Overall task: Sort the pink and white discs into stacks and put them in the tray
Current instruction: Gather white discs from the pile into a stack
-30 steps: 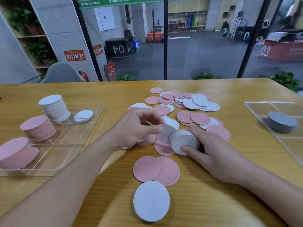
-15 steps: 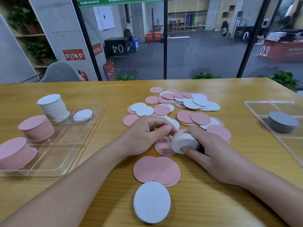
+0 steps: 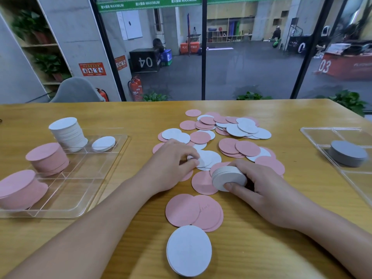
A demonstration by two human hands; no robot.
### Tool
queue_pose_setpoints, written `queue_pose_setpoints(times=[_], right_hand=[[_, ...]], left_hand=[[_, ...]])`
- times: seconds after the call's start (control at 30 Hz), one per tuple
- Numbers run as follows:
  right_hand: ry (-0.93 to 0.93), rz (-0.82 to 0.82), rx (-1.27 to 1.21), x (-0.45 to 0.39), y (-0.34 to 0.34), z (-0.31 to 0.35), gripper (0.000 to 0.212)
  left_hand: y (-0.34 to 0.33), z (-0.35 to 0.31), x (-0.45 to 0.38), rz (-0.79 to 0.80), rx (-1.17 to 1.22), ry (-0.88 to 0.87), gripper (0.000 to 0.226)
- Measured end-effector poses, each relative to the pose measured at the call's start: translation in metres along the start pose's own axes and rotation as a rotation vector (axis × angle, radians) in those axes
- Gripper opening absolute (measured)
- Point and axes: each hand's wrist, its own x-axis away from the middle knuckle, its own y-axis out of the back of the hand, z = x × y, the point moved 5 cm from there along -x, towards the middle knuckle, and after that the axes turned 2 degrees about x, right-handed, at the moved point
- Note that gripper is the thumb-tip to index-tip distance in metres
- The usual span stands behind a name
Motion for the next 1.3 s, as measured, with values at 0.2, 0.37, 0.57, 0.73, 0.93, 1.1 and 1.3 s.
queue_pose_setpoints(times=[0.2, 0.37, 0.57, 0.73, 0.93, 1.1, 1.3], right_hand=[[-0.021, 0.000, -0.013, 0.000, -0.001, -0.003, 0.013], [-0.033, -0.019, -0.001, 0.000, -0.002, -0.005, 0.011], [-0.037, -0.016, 0.041, 0.001, 0.000, -0.006, 0.009], [-0.055, -0.028, 0.059, 0.001, 0.004, -0.010, 0.011], [-0.072, -0.028, 0.058, 0.002, 0.004, -0.013, 0.018], [-0.075, -0.010, 0.043, 0.002, 0.003, -0.012, 0.023], [-0.030, 0.014, 0.070, 0.001, 0.000, -0.010, 0.011]], left_hand=[[0.000, 0.003, -0.004, -0.081, -0.025, 0.167, 0.037], [-0.006, 0.003, -0.003, 0.000, -0.151, 0.218, 0.058], [0.002, 0.002, -0.003, -0.164, 0.190, 0.145, 0.022], [0.004, -0.006, -0.002, -0.183, 0.406, 0.069, 0.010], [0.002, -0.021, 0.004, 0.031, 0.587, -0.062, 0.011], [-0.006, -0.038, 0.010, 0.133, 0.555, -0.157, 0.021], [-0.012, -0.039, 0.010, 0.137, 0.496, -0.179, 0.039]])
